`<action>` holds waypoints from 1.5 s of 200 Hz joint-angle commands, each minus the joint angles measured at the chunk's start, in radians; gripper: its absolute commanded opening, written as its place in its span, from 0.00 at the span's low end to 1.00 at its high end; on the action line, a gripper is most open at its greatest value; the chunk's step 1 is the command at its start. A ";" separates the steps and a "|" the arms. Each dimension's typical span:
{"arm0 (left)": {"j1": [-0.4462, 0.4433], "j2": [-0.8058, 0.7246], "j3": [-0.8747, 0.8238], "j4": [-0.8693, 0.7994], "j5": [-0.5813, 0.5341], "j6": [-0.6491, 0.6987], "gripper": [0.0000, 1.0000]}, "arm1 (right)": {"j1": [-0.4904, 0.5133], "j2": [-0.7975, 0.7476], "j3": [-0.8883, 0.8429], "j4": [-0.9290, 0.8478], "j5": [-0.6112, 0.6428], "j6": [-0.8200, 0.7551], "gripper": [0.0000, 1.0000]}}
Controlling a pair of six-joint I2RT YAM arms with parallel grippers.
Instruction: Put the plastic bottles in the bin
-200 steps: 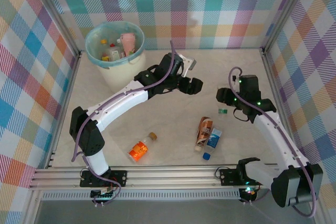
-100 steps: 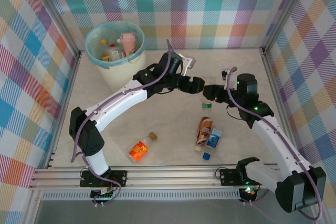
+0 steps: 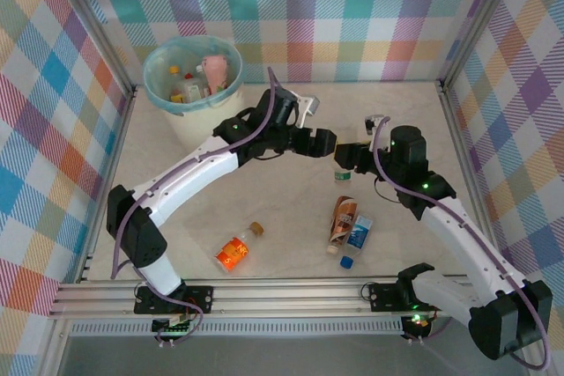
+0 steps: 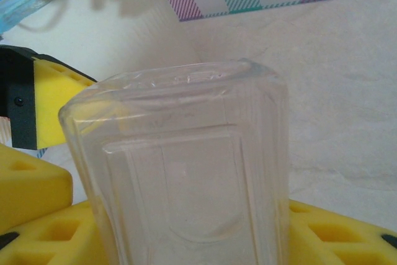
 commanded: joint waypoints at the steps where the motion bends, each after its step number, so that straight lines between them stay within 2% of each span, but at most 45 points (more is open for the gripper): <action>1: -0.010 -0.076 -0.029 0.125 0.046 -0.026 0.88 | 0.025 0.021 -0.021 0.047 -0.045 0.018 0.57; 78: 0.006 -0.224 -0.155 0.178 0.013 -0.006 0.91 | 0.034 0.071 -0.015 0.082 -0.061 0.036 0.57; 110: 0.009 -0.148 -0.096 0.095 0.021 -0.026 0.91 | 0.065 0.068 -0.018 0.127 -0.090 0.027 0.58; 164: 0.008 -0.083 -0.084 0.120 0.069 -0.053 0.89 | 0.117 0.057 -0.011 0.133 -0.084 -0.018 0.59; 187: 0.007 -0.058 -0.069 0.098 0.085 -0.051 0.85 | 0.126 0.054 -0.014 0.132 -0.062 -0.027 0.59; 237: 0.008 -0.042 -0.063 0.046 0.116 -0.025 0.67 | 0.131 0.057 -0.015 0.136 0.002 -0.042 0.60; 282: 0.015 -0.052 -0.059 0.046 0.065 -0.027 0.60 | 0.133 0.057 -0.021 0.165 -0.003 -0.037 0.63; 300: 0.022 -0.061 -0.060 0.059 0.052 -0.032 0.58 | 0.134 0.060 -0.016 0.158 -0.003 -0.038 0.69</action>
